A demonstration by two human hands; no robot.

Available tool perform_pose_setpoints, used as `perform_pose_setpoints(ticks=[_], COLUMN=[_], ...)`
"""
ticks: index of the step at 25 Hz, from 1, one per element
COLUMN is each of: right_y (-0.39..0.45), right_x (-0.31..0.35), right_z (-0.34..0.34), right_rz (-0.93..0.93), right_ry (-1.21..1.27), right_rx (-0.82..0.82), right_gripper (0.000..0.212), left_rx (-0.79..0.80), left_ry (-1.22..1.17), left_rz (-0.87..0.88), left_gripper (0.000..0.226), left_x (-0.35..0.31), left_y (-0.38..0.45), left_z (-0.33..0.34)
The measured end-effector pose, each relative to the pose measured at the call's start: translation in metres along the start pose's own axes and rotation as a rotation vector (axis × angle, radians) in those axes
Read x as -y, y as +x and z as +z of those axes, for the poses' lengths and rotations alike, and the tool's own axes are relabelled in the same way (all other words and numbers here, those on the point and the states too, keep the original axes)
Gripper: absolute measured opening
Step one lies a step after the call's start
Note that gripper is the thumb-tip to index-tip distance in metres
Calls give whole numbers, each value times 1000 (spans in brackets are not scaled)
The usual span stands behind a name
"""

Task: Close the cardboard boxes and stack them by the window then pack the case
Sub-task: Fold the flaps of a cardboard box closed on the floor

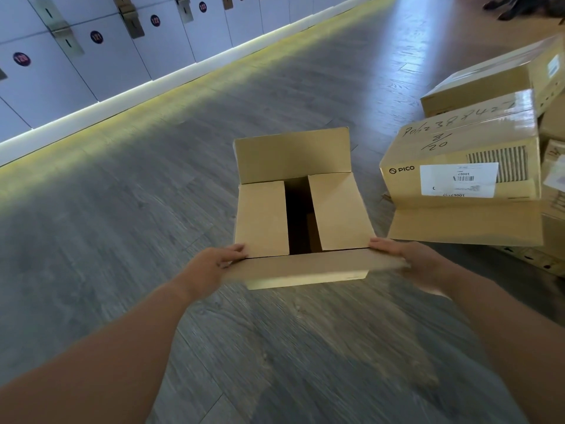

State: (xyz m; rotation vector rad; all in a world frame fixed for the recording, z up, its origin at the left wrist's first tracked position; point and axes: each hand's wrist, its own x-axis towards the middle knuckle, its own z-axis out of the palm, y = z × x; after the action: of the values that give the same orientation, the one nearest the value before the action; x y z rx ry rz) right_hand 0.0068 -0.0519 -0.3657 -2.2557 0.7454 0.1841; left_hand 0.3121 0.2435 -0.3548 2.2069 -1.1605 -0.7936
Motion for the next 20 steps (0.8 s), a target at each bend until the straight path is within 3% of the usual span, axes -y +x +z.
perform_pose_setpoints(ticks=[2, 4, 7, 11, 12, 14, 17, 20], right_y=[0, 6, 14, 19, 18, 14, -1, -19], right_x=[9, 17, 39, 52, 52, 43, 28, 11], right_z=[1, 7, 23, 37, 38, 43, 55, 59], right_rz=[89, 110, 206, 252, 238, 179, 13, -79], right_ry=[240, 349, 226, 91, 75, -41, -132, -127], right_rx=[-139, -322, -595, -671, -661, -625, -708, -730], right_gripper=[16, 32, 10, 73, 76, 53, 18, 8], left_rx=[-59, -140, -320, -444, -432, -363, -218, -141], left_ry=[-18, -69, -144, -35, -9, 15, 138, 208], left_rz=[7, -17, -125, -274, -281, -246, -213, -220], left_gripper=[30, 24, 20, 29, 32, 39, 51, 56], left_x=[-6, -14, -24, -28, -30, -36, -42, -40], left_y=[2, 7, 17, 29, 32, 37, 42, 47], left_z=[-3, -2, 6, 13, 14, 18, 27, 28])
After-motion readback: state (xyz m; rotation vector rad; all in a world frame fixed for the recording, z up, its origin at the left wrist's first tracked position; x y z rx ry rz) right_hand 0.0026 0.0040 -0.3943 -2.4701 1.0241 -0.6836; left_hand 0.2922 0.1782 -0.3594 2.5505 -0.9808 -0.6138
